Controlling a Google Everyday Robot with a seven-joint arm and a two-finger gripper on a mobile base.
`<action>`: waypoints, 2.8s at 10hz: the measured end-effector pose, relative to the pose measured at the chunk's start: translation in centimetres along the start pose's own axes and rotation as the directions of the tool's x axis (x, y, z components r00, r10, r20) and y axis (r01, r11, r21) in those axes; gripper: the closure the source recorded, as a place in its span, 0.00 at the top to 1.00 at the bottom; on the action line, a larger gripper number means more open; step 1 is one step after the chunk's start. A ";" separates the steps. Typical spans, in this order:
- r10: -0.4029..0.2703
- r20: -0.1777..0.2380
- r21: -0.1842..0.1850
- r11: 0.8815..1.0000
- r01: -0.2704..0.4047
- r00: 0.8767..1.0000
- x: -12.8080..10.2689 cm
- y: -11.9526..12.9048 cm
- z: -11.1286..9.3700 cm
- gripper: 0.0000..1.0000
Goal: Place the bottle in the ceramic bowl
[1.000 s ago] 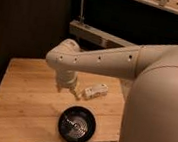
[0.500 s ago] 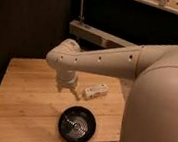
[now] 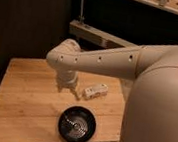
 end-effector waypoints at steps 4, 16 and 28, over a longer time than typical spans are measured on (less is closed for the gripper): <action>0.000 0.000 0.000 1.000 0.000 1.000 0.0 0.0 0.0 0.65; -0.357 0.134 -0.162 0.912 0.376 0.924 -7.6 2.2 -3.6 0.65; -0.894 0.437 -0.384 -0.083 0.919 0.101 -14.1 -8.2 -7.7 0.65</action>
